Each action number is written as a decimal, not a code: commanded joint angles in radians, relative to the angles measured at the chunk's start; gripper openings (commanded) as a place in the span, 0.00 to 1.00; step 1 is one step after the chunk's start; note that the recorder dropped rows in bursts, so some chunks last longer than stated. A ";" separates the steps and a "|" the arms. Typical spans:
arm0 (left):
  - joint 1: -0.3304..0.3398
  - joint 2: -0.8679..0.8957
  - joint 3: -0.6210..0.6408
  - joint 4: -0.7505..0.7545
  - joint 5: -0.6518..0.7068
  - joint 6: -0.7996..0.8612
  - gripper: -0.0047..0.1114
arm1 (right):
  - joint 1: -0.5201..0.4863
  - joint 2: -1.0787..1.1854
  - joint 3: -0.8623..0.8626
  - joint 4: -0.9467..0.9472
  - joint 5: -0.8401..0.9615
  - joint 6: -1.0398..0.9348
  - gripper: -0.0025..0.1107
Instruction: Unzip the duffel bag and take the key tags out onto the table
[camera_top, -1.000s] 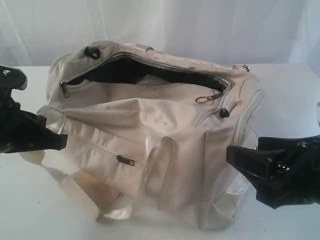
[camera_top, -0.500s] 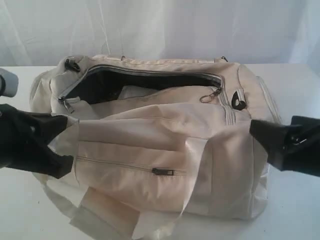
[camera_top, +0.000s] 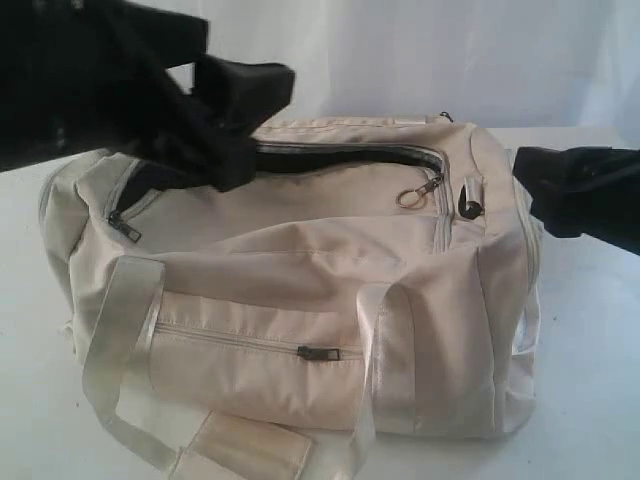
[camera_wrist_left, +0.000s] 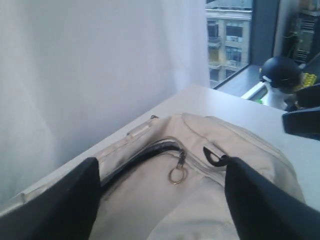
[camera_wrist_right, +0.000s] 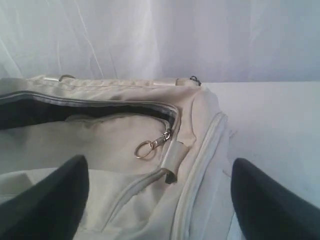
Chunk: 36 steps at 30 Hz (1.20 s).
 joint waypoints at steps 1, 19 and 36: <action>0.002 0.152 -0.101 -0.007 0.094 0.021 0.65 | -0.007 0.076 -0.026 0.000 0.045 -0.024 0.67; 0.164 0.692 -0.462 0.032 0.399 0.029 0.64 | -0.007 0.353 -0.173 0.000 0.097 -0.026 0.64; 0.164 0.930 -0.555 0.050 0.348 0.118 0.61 | -0.007 0.469 -0.192 0.000 0.257 -0.061 0.63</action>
